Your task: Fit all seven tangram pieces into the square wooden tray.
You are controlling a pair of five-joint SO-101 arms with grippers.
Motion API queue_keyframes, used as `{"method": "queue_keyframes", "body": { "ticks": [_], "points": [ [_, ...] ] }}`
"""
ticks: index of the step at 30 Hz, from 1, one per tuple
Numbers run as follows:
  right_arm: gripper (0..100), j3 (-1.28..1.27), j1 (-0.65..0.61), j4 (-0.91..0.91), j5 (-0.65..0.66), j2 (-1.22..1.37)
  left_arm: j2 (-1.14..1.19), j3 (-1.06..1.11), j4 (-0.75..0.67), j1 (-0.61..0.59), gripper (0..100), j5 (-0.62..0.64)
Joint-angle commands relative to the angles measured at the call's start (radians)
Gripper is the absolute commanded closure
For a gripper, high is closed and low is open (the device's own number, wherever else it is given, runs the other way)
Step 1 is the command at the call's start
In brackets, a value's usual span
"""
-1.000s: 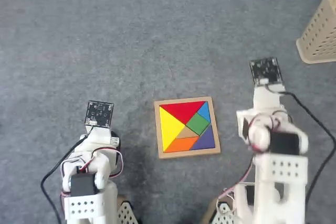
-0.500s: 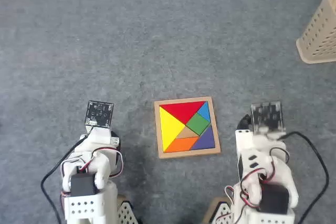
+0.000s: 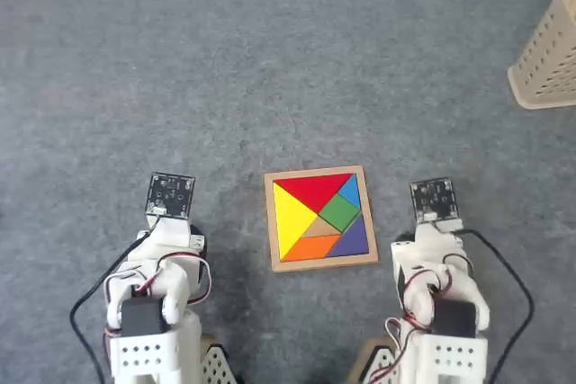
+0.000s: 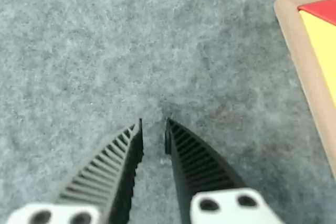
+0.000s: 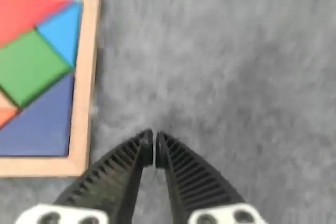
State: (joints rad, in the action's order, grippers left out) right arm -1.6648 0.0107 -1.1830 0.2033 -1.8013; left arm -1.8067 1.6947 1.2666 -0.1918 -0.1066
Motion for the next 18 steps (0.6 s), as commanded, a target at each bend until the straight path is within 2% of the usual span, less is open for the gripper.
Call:
{"method": "queue_keyframes", "body": {
  "ticks": [1,4,18],
  "points": [
    [99.2,-0.018,0.012,-0.024,-0.005,-0.008,-0.021,-0.010,0.000,0.002,93,0.008],
    [99.2,-0.018,0.010,-0.133,-0.006,-0.016,-0.021,-0.010,0.000,0.002,93,0.008],
    [99.2,-0.018,0.008,-0.125,-0.005,-0.012,-0.021,-0.010,0.000,0.002,93,0.008]
  ]
}}
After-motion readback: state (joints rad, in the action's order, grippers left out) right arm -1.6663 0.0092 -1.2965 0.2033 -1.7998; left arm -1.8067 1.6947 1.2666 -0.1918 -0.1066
